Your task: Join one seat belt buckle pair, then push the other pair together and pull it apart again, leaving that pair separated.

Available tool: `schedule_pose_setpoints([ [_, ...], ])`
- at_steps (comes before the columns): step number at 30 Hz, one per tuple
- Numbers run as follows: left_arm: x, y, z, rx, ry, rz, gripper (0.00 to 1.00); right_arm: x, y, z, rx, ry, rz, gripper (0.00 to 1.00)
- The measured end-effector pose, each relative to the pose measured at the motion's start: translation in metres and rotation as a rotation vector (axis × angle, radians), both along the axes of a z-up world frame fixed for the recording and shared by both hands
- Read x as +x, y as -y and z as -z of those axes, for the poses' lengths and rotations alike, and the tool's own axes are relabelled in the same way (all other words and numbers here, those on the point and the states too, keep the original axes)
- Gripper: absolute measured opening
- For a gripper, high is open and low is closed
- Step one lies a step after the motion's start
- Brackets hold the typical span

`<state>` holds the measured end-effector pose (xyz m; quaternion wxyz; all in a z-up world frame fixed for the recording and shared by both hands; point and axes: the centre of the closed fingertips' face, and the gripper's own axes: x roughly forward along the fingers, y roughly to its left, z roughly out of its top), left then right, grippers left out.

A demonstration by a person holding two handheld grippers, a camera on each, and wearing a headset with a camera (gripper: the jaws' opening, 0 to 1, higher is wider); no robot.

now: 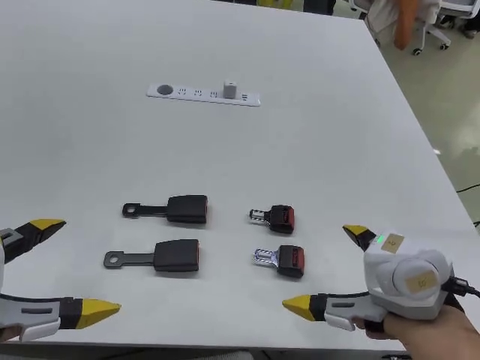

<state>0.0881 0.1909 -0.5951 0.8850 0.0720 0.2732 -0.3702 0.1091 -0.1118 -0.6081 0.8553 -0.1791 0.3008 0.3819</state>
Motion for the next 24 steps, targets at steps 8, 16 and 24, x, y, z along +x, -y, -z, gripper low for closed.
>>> schedule_pose_setpoints([
  [8, -0.0006, 0.0025, -0.0004, -0.006, -0.003, -0.001, 1.00, -0.0004, -0.0006, 0.0011, -0.004, -0.001, -0.004, 0.99],
  [16, 0.0041, -0.0003, -0.0044, 0.016, 0.022, -0.020, 0.98, 0.0000, -0.0018, 0.0006, -0.007, -0.004, -0.008, 0.97],
  [24, 0.0048, -0.0025, -0.0040, 0.005, 0.008, -0.019, 0.99, -0.0001, -0.0018, -0.0002, -0.023, -0.003, -0.016, 0.96],
])
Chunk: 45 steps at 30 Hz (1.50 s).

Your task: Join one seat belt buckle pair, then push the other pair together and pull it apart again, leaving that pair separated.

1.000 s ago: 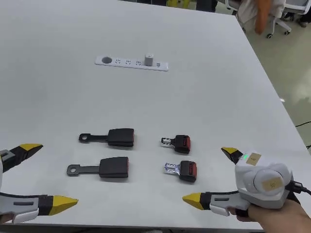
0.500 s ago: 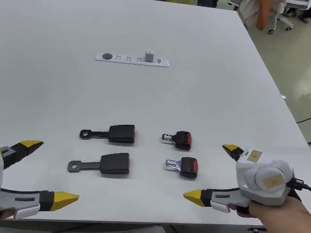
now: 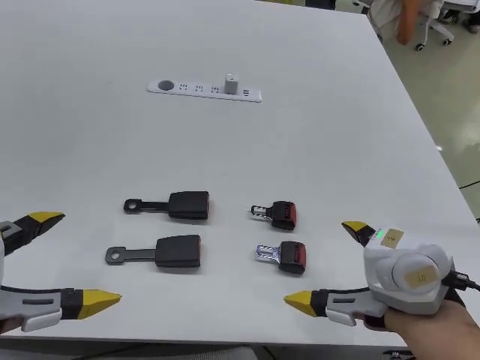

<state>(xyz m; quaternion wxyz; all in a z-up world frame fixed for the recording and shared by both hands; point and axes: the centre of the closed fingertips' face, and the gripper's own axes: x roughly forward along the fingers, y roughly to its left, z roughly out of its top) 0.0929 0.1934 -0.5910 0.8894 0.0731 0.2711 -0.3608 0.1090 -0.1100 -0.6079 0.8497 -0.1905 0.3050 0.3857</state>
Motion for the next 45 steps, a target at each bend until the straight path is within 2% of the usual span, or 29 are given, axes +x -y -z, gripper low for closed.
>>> schedule_pose_setpoints([
  [3, 0.001, -0.002, 0.001, -0.004, -0.003, -0.005, 0.98, 0.000, 0.000, -0.002, 0.011, -0.004, 0.007, 0.96],
  [4, 0.000, -0.002, 0.001, -0.003, -0.011, -0.002, 0.98, 0.001, -0.002, -0.002, 0.019, 0.008, 0.002, 0.96],
  [10, 0.001, 0.001, 0.001, 0.003, -0.009, 0.004, 0.98, 0.001, 0.002, 0.004, -0.013, -0.011, -0.005, 0.92],
  [13, 0.000, 0.001, 0.002, 0.048, 0.015, 0.036, 0.98, -0.001, 0.003, 0.005, -0.027, -0.020, -0.015, 0.88],
  [16, -0.001, -0.001, 0.007, 0.084, -0.002, 0.049, 0.97, -0.001, 0.004, 0.009, -0.048, -0.026, -0.026, 0.86],
  [21, 0.004, -0.007, 0.010, 0.119, 0.003, 0.049, 0.97, 0.000, 0.003, 0.009, -0.059, -0.024, -0.046, 0.84],
  [23, 0.004, -0.010, 0.016, 0.152, -0.014, 0.067, 0.95, 0.000, 0.002, 0.010, -0.064, -0.026, -0.058, 0.83],
  [27, 0.010, -0.004, 0.018, 0.168, -0.018, 0.085, 0.92, 0.000, 0.000, 0.011, -0.078, -0.022, -0.088, 0.80],
  [33, 0.016, 0.014, 0.021, 0.196, -0.021, 0.146, 0.90, 0.004, -0.005, 0.012, -0.077, -0.008, -0.132, 0.73],
  [34, 0.018, 0.015, 0.022, 0.208, -0.023, 0.145, 0.90, 0.004, -0.006, 0.012, -0.078, -0.008, -0.135, 0.73],
  [35, 0.018, 0.016, 0.024, 0.233, -0.041, 0.162, 0.88, 0.004, -0.007, 0.013, -0.076, -0.016, -0.146, 0.72],
  [36, 0.019, 0.020, 0.024, 0.239, -0.037, 0.176, 0.85, 0.005, -0.009, 0.014, -0.074, -0.017, -0.155, 0.69],
  [37, 0.021, 0.023, 0.024, 0.240, -0.029, 0.180, 0.85, 0.006, -0.010, 0.017, -0.074, -0.029, -0.161, 0.66],
  [38, 0.023, 0.026, 0.024, 0.241, -0.027, 0.186, 0.86, 0.003, -0.010, 0.024, -0.073, -0.075, -0.169, 0.61],
  [39, 0.022, 0.029, 0.023, 0.235, -0.030, 0.200, 0.85, 0.005, -0.010, 0.025, -0.073, -0.069, -0.177, 0.57],
  [41, 0.024, 0.035, 0.024, 0.240, -0.032, 0.221, 0.85, 0.010, -0.011, 0.028, -0.090, -0.042, -0.193, 0.59],
  [45, 0.025, 0.052, 0.026, 0.232, -0.049, 0.268, 0.80, 0.014, -0.012, 0.031, -0.102, -0.054, -0.226, 0.56],
])
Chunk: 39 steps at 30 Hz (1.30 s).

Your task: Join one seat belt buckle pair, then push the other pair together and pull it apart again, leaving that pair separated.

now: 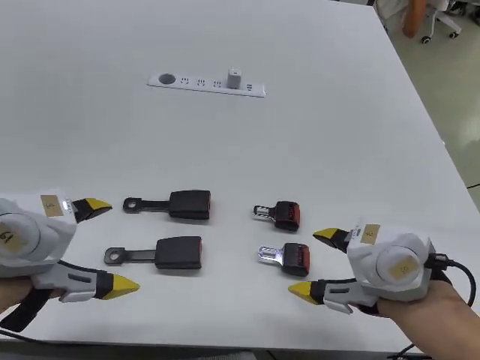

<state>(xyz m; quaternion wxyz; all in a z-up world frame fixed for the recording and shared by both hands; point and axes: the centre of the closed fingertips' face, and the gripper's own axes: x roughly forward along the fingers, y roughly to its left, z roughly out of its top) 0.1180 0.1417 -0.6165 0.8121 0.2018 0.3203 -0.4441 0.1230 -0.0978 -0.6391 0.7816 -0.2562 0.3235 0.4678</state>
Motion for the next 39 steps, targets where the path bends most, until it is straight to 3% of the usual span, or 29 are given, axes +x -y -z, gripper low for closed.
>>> schedule_pose_setpoints([
  [5, 0.001, 0.011, 0.006, 0.018, -0.026, 0.063, 0.72, 0.005, -0.002, 0.003, -0.011, -0.012, -0.042, 0.51],
  [18, 0.010, 0.028, 0.041, 0.091, -0.086, 0.192, 0.63, 0.007, -0.001, 0.024, -0.100, -0.067, -0.160, 0.47],
  [20, 0.011, 0.032, 0.039, 0.087, -0.095, 0.198, 0.60, 0.006, -0.002, 0.029, -0.109, -0.076, -0.178, 0.45],
  [28, 0.016, 0.043, 0.055, 0.129, -0.105, 0.261, 0.55, 0.009, 0.000, 0.040, -0.137, -0.099, -0.211, 0.43],
  [32, 0.017, 0.046, 0.063, 0.130, -0.123, 0.302, 0.53, 0.010, 0.000, 0.045, -0.149, -0.112, -0.227, 0.42],
  [39, 0.016, 0.048, 0.064, 0.155, -0.140, 0.320, 0.50, 0.011, 0.001, 0.052, -0.159, -0.139, -0.249, 0.41],
])
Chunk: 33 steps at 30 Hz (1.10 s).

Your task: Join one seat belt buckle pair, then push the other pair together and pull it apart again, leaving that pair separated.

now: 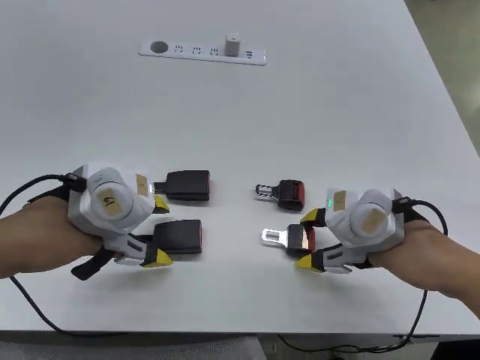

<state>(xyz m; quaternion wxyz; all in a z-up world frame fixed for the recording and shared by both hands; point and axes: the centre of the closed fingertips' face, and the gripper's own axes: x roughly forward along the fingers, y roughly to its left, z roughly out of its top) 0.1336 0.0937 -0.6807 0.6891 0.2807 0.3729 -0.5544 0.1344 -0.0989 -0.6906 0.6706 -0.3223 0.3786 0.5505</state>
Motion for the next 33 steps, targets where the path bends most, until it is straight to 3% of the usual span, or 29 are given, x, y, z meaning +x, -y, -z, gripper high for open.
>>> schedule_pose_setpoints([
  [2, 0.000, 0.000, 0.001, 0.003, 0.000, 0.008, 0.50, 0.000, 0.001, 0.003, -0.002, -0.006, -0.002, 0.39],
  [4, -0.002, 0.004, 0.000, -0.020, -0.025, -0.001, 0.52, 0.001, 0.003, 0.007, -0.012, -0.011, -0.012, 0.38],
  [5, -0.002, 0.006, 0.000, -0.020, -0.024, 0.006, 0.52, 0.000, 0.000, 0.005, 0.011, -0.027, 0.002, 0.38],
  [19, -0.003, 0.009, 0.008, 0.032, -0.006, 0.094, 0.40, 0.003, 0.003, 0.005, 0.005, -0.020, -0.081, 0.34],
  [33, -0.002, 0.010, 0.011, 0.021, 0.003, 0.147, 0.35, 0.004, 0.002, 0.003, 0.003, -0.017, -0.126, 0.34],
])
